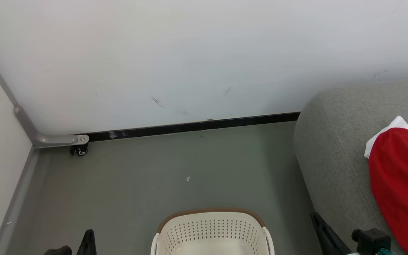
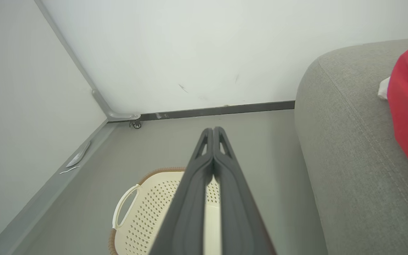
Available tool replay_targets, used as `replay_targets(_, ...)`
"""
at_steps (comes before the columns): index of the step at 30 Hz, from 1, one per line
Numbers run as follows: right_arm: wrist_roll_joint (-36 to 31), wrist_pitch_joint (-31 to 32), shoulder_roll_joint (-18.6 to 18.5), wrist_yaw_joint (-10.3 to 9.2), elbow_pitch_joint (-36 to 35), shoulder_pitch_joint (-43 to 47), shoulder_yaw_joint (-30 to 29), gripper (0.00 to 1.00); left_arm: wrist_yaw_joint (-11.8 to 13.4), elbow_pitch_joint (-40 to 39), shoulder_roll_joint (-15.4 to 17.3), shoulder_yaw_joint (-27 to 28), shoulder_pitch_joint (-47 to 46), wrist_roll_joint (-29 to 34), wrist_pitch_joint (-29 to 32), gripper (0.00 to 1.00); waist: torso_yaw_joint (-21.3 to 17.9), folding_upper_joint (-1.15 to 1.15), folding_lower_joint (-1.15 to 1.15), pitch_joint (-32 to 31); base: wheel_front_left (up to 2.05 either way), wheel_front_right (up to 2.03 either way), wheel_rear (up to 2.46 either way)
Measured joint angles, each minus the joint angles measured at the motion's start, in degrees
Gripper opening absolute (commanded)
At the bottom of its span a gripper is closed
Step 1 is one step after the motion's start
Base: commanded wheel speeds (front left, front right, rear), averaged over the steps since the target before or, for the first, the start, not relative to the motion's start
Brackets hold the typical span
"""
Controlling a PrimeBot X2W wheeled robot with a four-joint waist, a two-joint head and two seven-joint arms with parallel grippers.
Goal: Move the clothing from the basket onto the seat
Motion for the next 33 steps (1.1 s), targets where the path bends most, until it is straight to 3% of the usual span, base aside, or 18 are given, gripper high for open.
replay_targets(10,11.8,1.2,0.0,0.00,-0.3,0.0,-1.2,0.00,-2.0,0.2,-0.5,1.8,-1.0,-7.1,2.5,0.00,0.5,0.00,0.08,0.3,0.00,0.00,0.00)
replay_targets(26,27.4,4.1,-1.0,0.00,0.0,-0.5,-2.2,0.00,-5.4,0.1,-0.9,4.5,-1.7,-18.3,6.1,0.00,1.4,0.00,0.84,0.5,0.00,0.00,0.00)
replay_targets(33,34.4,5.6,-1.7,-0.01,0.3,-1.5,-2.6,0.00,-6.5,0.0,-1.0,5.6,-2.2,-23.5,7.6,0.00,1.7,0.00,0.99,0.4,0.00,0.00,0.00)
